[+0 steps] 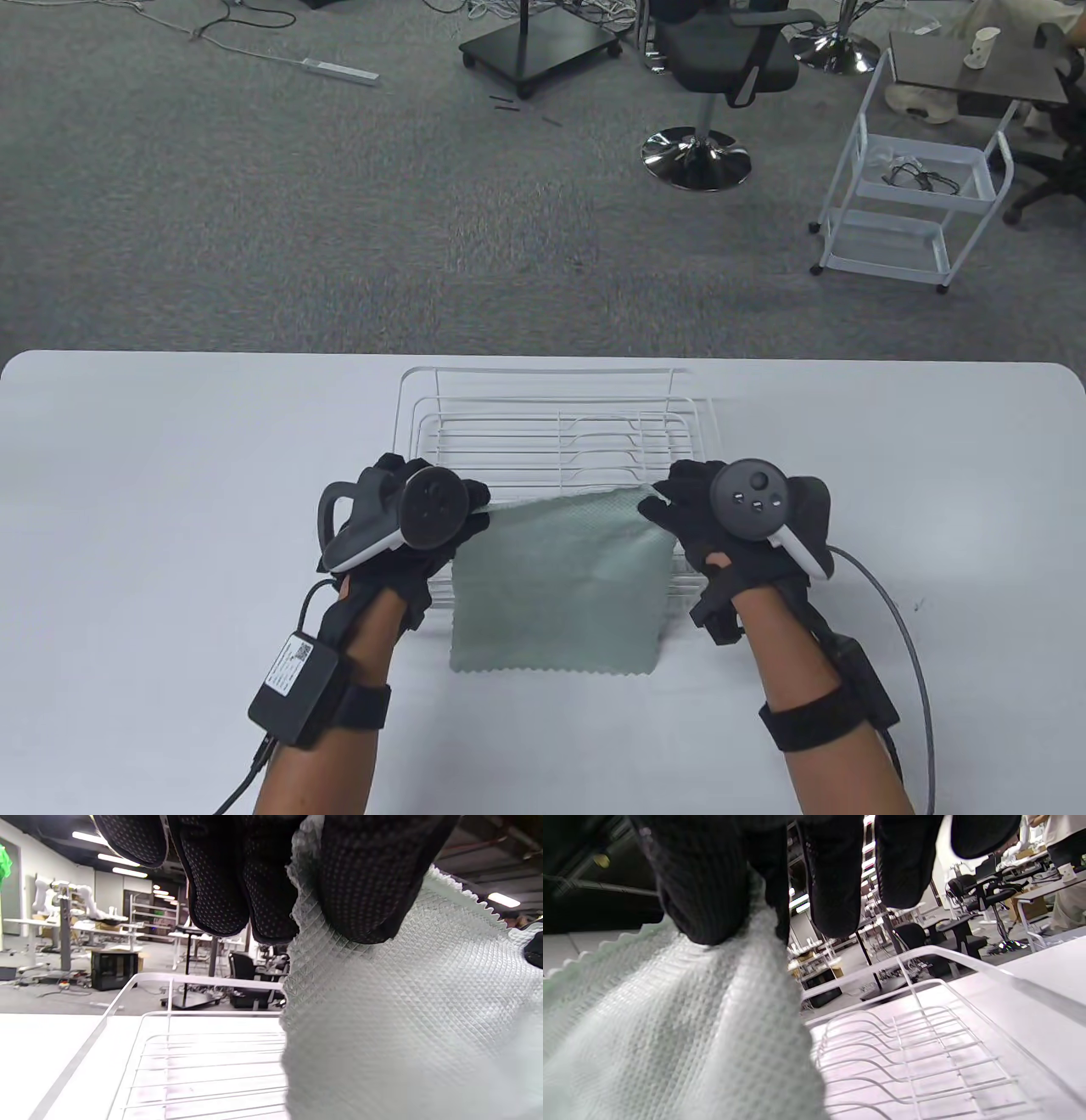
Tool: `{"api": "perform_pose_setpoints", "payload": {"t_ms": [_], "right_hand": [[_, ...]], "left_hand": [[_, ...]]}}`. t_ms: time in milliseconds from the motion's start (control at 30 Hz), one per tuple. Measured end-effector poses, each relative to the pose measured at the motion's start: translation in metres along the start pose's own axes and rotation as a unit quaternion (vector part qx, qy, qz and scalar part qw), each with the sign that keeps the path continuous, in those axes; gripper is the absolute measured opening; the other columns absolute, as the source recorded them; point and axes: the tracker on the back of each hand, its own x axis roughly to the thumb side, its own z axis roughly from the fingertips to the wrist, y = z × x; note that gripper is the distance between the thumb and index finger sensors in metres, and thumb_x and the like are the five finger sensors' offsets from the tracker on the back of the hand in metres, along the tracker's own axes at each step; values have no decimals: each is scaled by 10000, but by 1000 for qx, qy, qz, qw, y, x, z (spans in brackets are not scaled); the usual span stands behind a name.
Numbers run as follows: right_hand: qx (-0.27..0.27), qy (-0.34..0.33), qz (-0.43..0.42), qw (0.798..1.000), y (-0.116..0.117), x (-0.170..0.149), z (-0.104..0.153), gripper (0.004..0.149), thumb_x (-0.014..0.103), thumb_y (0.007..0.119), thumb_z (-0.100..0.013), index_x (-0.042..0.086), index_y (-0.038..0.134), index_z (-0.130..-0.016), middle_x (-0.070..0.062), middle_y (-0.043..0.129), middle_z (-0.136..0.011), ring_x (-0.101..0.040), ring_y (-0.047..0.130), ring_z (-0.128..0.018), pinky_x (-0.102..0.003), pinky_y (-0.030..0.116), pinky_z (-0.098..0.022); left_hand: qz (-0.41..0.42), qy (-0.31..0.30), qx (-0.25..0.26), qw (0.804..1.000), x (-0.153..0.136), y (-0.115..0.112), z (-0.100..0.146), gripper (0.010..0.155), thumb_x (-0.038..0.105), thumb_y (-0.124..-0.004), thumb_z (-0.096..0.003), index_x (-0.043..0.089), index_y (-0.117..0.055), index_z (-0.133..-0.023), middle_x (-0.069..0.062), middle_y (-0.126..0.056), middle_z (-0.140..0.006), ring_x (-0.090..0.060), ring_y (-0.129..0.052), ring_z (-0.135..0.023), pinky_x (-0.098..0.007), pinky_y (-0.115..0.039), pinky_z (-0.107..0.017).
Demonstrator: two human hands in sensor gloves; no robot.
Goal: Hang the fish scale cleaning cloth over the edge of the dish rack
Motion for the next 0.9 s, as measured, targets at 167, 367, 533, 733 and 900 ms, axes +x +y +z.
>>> {"api": "perform_pose_setpoints", "payload": {"t_ms": [167,367,533,733,900], "right_hand": [[29,0,27,999,15,-7,-32,369,480,880,-526,255,959,-808,-139,872,-982,-520,748,-928,-717,559,-684],[-66,12,-41,997,-8,-26,-17,522,492,825,-557,173,797,-970,-166,832,-986,-500,780,-895,-678,611,-666],[-144,-28,-45,988,-45,-39,48,508,471,800,-570,148,802,-963,-180,843,-968,-500,793,-882,-677,629,-653],[-124,-84,69,986,-53,-72,137,513,473,719,-595,149,775,-988,-177,822,-995,-483,743,-941,-700,608,-666],[-30,6,130,991,-1,-116,170,648,592,704,-581,171,665,-1073,-173,704,-1096,-493,621,-1015,-726,555,-687]], "left_hand": [[10,18,-45,999,-13,-19,-30,451,441,-932,-487,280,-963,-906,5,-1007,-782,-309,-932,-891,-692,-570,-762],[66,36,5,997,-19,-1,-18,597,481,-820,-537,241,-776,-1082,-70,-866,-1007,-389,-838,-965,-676,-570,-751],[30,64,32,997,-15,28,39,558,472,-805,-548,247,-803,-1059,-50,-883,-992,-370,-860,-954,-667,-594,-747],[38,109,45,992,-30,10,128,505,481,-795,-556,230,-877,-986,-49,-916,-946,-370,-876,-938,-666,-608,-741],[46,134,66,988,-36,-63,166,571,509,-789,-552,260,-794,-1067,-4,-736,-1137,-373,-641,-1125,-691,-506,-779]]}}
